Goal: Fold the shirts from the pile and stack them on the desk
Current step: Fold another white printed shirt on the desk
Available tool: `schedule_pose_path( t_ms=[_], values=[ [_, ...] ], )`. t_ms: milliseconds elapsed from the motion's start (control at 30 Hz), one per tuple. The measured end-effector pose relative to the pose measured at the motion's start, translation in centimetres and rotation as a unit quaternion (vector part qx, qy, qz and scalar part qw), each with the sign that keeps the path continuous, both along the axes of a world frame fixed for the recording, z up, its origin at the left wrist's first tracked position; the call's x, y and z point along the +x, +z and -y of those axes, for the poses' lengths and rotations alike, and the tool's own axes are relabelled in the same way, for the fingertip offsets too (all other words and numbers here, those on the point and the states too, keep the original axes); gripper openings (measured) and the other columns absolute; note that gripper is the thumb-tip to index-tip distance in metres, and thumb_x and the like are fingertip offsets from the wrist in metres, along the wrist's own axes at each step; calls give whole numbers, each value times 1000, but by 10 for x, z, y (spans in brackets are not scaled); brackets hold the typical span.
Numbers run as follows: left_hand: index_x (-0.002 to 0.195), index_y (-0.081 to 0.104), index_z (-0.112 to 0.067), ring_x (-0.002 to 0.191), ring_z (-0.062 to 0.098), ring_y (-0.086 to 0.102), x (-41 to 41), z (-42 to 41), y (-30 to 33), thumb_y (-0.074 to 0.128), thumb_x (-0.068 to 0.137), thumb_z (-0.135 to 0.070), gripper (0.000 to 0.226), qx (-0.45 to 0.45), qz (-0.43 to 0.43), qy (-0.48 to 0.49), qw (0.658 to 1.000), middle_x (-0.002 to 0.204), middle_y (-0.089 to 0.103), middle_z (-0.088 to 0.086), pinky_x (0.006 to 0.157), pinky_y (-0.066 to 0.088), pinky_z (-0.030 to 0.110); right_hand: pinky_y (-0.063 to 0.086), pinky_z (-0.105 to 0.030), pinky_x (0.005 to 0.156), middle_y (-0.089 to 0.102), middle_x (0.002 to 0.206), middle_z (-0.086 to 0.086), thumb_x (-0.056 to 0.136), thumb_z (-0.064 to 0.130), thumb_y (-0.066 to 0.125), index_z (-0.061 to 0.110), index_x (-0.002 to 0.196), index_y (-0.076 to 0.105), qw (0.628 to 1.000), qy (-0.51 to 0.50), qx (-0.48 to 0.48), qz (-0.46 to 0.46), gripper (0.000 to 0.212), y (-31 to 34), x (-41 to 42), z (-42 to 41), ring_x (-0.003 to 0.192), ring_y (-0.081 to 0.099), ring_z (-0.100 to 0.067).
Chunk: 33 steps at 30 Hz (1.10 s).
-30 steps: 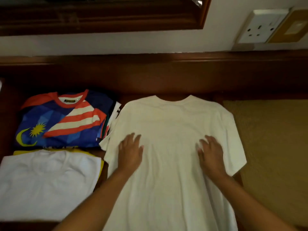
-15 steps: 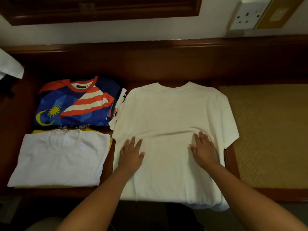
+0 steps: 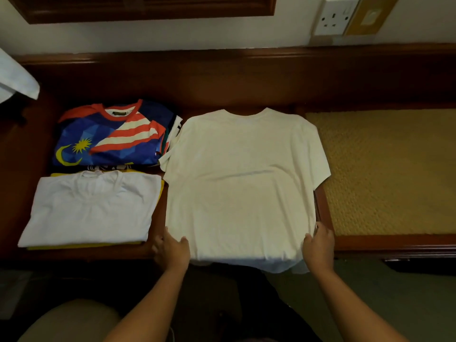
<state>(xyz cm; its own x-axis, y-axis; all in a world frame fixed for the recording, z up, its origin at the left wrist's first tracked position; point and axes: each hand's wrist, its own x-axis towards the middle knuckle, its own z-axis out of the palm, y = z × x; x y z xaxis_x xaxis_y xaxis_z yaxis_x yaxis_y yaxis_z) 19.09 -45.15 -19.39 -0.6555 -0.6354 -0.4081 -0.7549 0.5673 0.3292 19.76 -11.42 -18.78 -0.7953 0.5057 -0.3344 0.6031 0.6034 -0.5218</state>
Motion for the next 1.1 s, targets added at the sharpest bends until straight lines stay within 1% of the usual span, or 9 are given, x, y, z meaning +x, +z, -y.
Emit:
schedule_pose_path(
  t_ms=[100, 267, 400, 500, 600, 767, 833, 967, 1100],
  values=[
    [138, 41, -12, 131, 36, 34, -1, 5, 2, 62, 89, -26, 56, -10, 29, -2, 1000, 142, 39, 16, 103, 35, 48, 48, -47, 93, 52, 119, -20, 90, 8, 57, 0, 122, 50, 1000, -14, -13, 25, 34, 2, 0, 4, 110, 53, -37],
    [111, 59, -2, 113, 41, 52, -5, 20, -1, 57, 88, -16, 26, 21, 64, -20, 998, 119, 59, 20, 89, 46, 43, 47, -40, 84, 55, 121, -22, 95, 12, 54, 0, 120, 45, 990, -83, -43, 105, 29, 10, -5, 6, 110, 56, -40],
    [102, 64, 3, 106, 41, 56, -7, 25, -3, 56, 89, -9, 19, 82, 32, -2, 996, 113, 62, 24, 87, 45, 39, 49, -44, 83, 59, 116, -20, 96, 14, 51, 3, 112, 48, 990, -70, -21, 123, 20, 9, -7, 4, 105, 59, -39],
    [102, 63, 1, 108, 39, 55, -5, 29, -3, 56, 90, -7, 16, 107, -1, 30, 994, 115, 61, 23, 90, 44, 38, 47, -39, 76, 61, 106, -16, 95, 13, 49, 4, 102, 56, 992, -63, -24, 106, 13, 7, -8, 2, 97, 59, -35],
    [104, 62, 4, 109, 39, 55, -3, 31, -3, 53, 91, -3, 17, 135, -23, 52, 989, 117, 61, 24, 93, 43, 39, 49, -39, 71, 59, 93, -16, 89, 9, 52, 5, 83, 55, 994, -66, -74, 39, 8, 5, -8, 2, 83, 57, -31],
    [107, 58, 0, 104, 32, 54, -2, 24, 10, 54, 96, -12, 18, 210, -50, 54, 975, 101, 55, 11, 81, 37, 30, 36, -29, 56, 53, 88, -8, 94, 8, 47, 3, 99, 49, 978, -106, -177, -20, 8, 18, -5, -9, 73, 47, -17],
    [110, 59, 6, 106, 34, 55, -2, 26, 9, 54, 96, -12, 23, 221, -52, 38, 973, 104, 58, 14, 82, 39, 31, 38, -29, 61, 53, 96, -11, 93, 5, 49, 4, 104, 50, 976, -99, -192, -24, 11, 20, -5, -22, 82, 48, -20],
    [110, 61, 9, 111, 38, 55, -7, 39, 9, 53, 95, -10, 26, 166, -54, 2, 985, 115, 61, 24, 88, 41, 36, 46, -43, 89, 54, 117, -11, 91, 5, 58, 8, 124, 50, 974, -99, -200, -35, 35, 25, -5, -51, 105, 51, -25],
    [119, 57, 9, 118, 41, 49, -14, 49, 14, 49, 98, -14, 32, 71, -17, -29, 997, 127, 54, 28, 98, 39, 40, 48, -44, 87, 56, 125, -15, 90, 5, 60, 9, 129, 53, 977, -148, -151, -35, 40, 31, -7, -73, 110, 55, -33]
  ],
)
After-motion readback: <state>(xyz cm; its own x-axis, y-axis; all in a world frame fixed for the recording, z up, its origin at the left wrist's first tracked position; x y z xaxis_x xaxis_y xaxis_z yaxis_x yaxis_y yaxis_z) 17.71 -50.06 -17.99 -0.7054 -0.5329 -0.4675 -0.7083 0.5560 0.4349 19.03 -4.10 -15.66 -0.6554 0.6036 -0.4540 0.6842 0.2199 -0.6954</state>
